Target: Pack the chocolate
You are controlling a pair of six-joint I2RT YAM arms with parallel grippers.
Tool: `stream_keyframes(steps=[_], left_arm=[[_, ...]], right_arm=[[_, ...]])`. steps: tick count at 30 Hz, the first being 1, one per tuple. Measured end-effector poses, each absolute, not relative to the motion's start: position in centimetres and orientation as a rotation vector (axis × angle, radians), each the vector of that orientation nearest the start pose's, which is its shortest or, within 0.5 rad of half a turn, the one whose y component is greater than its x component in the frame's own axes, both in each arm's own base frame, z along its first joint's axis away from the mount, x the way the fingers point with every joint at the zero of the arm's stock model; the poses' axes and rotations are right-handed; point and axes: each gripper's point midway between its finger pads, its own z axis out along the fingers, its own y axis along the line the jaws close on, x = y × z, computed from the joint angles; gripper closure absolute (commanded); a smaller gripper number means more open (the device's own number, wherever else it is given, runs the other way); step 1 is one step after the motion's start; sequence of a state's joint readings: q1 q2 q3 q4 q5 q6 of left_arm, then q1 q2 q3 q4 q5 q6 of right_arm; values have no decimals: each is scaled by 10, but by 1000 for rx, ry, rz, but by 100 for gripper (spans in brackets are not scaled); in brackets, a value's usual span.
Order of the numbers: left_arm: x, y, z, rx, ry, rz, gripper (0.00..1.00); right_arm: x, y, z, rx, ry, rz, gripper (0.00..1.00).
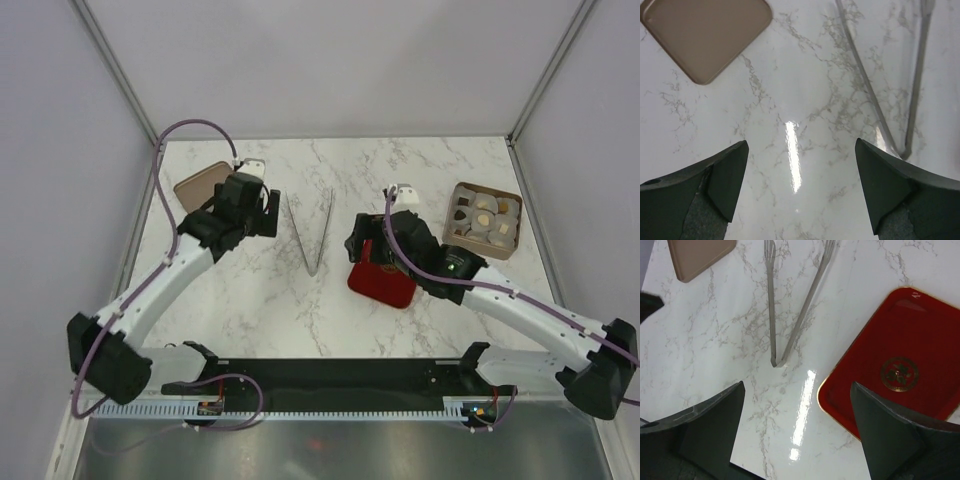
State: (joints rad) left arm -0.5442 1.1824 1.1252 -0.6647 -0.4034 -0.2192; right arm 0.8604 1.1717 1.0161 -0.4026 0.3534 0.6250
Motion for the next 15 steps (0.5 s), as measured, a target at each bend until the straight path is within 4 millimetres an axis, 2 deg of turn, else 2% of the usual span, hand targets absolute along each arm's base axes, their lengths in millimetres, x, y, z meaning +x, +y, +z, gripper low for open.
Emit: stream_keyframes(steps=[5,7,8,12,15], left_arm=[[368,-88,157,121,2366,143,11],[385,-77,140,112,2408,172,14],[397,-73,130,123,2423,181,14],[430,-69,109,181,2429,181,15],[446,-65,97,199,2440,154,16]], right_arm=[[233,223,212,-58,2128,569,7],[222,215,221,-53,2098,614,7],[216,211,232,-50,2066,653,7],[204,200,263,-33,1966,739,7],[201,195,268,-35,1951,745,7]])
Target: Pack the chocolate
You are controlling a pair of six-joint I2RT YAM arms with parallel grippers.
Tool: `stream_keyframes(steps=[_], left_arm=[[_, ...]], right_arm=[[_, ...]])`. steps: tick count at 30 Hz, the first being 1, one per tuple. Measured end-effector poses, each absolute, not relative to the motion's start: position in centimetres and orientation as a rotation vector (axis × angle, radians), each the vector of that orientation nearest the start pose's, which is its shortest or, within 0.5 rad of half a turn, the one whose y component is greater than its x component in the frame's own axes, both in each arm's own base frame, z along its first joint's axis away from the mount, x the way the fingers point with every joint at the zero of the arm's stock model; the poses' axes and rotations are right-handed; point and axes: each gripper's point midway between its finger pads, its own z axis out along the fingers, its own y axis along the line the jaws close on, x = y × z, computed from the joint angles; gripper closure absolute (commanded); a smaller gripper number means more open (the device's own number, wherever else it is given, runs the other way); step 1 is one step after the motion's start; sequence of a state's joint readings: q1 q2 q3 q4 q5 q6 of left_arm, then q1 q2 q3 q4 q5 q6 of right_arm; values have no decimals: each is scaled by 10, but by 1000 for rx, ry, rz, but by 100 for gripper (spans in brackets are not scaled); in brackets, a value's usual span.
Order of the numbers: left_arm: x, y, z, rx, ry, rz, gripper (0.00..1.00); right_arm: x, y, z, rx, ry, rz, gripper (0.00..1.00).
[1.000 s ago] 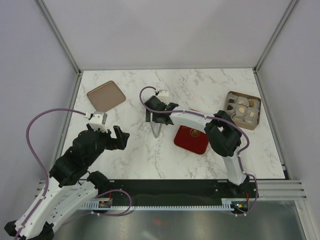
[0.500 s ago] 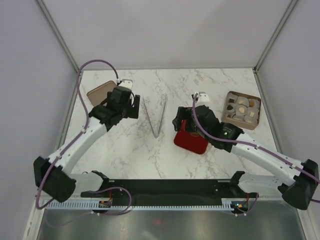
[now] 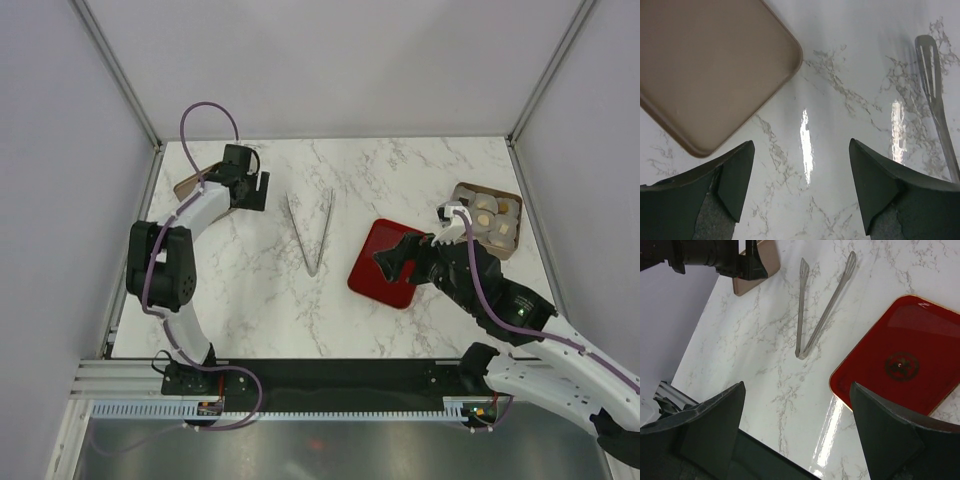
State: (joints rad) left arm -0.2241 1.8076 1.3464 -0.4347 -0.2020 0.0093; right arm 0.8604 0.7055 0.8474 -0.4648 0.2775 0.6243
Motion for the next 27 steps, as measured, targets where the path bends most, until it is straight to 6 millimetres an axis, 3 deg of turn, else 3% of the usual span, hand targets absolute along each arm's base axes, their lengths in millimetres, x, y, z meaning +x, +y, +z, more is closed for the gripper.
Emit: stream_keyframes(steps=[5,10,19,25,27], left_arm=[[468,-42,80,152,2459,128,19],[477,-26,59,117,2494,98,26],[475,-29,27,156,2560,82,32],[476,-31,23,165,2564,69,50],[476,-34,22,171,2565,51,61]], right_arm=[[198,192,257,-63,1989,705,7],[197,188,253,-87,1997,674,6],[199,185,249,-93,2006,638,6],[200,183,249,-86,2007,624,6],[201,182,249,-84,2005,624,6]])
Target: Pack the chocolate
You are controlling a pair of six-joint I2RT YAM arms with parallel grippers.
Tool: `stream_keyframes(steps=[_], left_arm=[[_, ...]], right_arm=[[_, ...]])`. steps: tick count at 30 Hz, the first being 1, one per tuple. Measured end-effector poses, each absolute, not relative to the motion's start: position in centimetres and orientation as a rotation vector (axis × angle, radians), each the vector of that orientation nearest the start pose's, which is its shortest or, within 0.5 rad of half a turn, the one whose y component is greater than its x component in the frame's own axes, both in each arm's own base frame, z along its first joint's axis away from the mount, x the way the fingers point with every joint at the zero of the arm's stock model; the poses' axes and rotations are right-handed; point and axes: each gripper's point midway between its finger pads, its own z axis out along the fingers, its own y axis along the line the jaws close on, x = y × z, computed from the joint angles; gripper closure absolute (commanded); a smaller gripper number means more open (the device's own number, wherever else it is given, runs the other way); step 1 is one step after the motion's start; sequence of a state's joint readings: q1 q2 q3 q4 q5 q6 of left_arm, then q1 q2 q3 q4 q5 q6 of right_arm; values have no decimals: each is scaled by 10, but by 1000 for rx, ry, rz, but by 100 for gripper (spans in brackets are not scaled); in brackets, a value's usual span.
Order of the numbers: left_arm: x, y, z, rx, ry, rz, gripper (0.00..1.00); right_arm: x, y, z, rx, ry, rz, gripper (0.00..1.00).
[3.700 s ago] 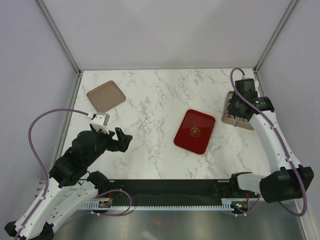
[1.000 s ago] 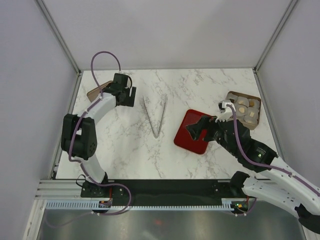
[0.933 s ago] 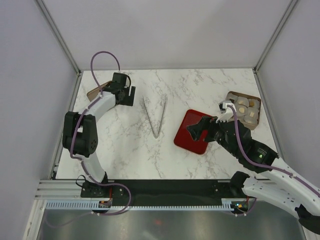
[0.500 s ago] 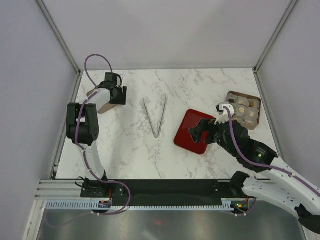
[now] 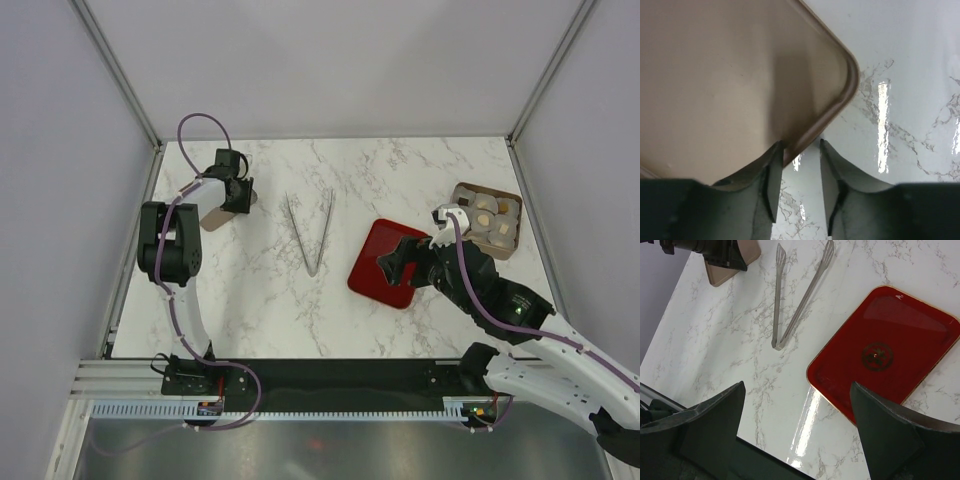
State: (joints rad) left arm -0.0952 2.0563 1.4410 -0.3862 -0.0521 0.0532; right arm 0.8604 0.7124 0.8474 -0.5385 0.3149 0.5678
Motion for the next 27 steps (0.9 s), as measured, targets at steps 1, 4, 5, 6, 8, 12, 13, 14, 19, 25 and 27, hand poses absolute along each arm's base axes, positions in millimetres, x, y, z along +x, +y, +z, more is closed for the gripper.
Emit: stream_keyframes(steps=[1,4,5,6,8,12,13,14,19,25,27], left_arm=[[476,-35,22,172,2566,46,65],[475,-37,22,178,2567,37,80],[475,-37,22,178,2566,38,84],[474,-37,23,173,2567,38,87],[471,-36,24,164,2575,42,94],[458,-37,39,91,2594,17,98],[456,-38,45,77,2588,8,98],[454,-40,56,58,2573,-7,98],[446,-58,126,2,2453,-163,98],[407,-99,215,38,2276,-459,98],[389,-112,232,72,2242,-543,98]], right_arm=[[200,182,249,-84,2004,624,6],[200,182,249,-83,2004,624,6],[200,182,249,-83,2004,624,6],[200,182,249,-83,2004,624,6],[200,182,249,-84,2004,624,6],[201,182,249,-83,2004,621,6],[201,182,249,-82,2004,619,6],[201,182,248,-83,2006,617,6],[203,189,245,-127,2013,616,6],[206,214,254,-278,1955,683,7],[210,226,259,-345,1917,702,7]])
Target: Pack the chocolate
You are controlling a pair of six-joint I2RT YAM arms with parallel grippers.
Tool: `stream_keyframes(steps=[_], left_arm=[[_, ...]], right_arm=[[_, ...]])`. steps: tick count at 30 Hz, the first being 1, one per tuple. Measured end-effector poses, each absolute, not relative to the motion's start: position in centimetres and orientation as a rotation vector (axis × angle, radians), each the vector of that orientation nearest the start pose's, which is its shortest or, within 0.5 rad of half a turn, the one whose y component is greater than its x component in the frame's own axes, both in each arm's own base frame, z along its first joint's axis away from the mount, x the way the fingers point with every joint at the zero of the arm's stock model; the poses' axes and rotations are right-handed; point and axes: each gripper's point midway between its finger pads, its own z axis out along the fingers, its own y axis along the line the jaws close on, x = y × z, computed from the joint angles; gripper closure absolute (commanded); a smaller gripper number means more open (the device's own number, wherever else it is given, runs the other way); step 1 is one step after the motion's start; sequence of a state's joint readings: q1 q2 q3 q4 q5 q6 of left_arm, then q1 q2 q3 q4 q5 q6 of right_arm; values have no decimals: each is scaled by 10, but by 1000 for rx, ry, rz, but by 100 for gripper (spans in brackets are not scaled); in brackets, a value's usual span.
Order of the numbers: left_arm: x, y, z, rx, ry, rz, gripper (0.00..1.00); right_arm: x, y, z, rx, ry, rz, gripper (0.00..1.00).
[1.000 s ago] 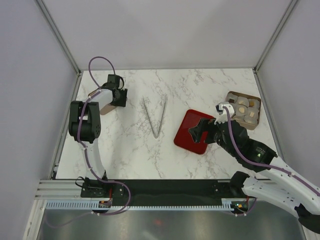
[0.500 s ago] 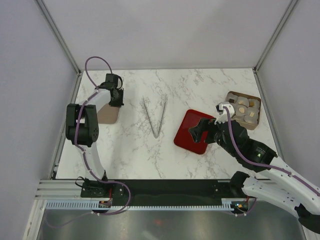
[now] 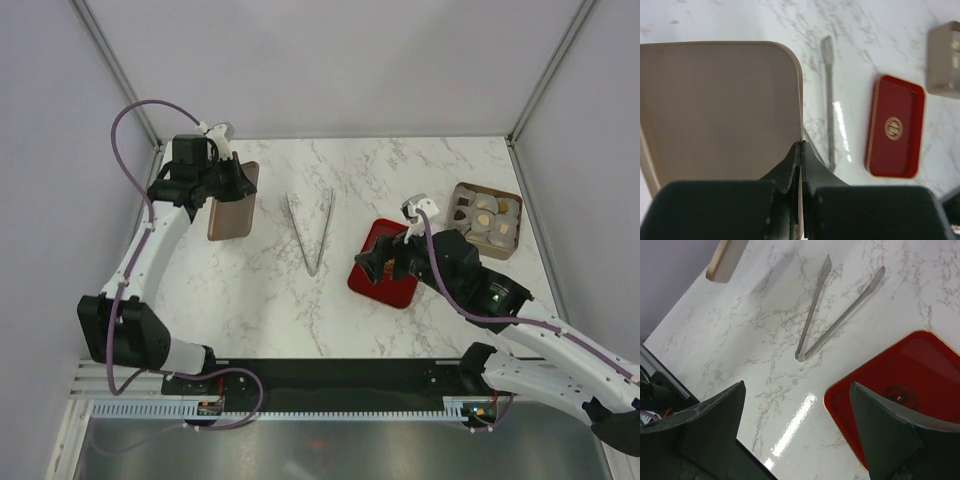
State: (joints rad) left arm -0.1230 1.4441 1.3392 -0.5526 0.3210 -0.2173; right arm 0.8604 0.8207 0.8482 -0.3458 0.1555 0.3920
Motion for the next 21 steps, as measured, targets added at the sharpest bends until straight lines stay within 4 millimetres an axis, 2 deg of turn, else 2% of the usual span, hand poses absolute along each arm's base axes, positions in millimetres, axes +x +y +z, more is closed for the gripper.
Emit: stream_keyframes(steps=[4,7,10,17,21], left_arm=[[343,-139,255,162,2202,-710,98],[309,-154,261,234,2193,-819,98],[284,-162,264,278,2187,-878,98],[230,-176,271,383,2169,-1006,98],[211,-180,271,418,2166,-1053,98]], right_arm=[[221,246,256,-510,1865,667,7],[233,257,252,-660,1824,582,6],[241,265,255,-806,1747,514,6],[231,283,279,-1107,1470,490,6],[223,290,297,-1226,1318,483,7]])
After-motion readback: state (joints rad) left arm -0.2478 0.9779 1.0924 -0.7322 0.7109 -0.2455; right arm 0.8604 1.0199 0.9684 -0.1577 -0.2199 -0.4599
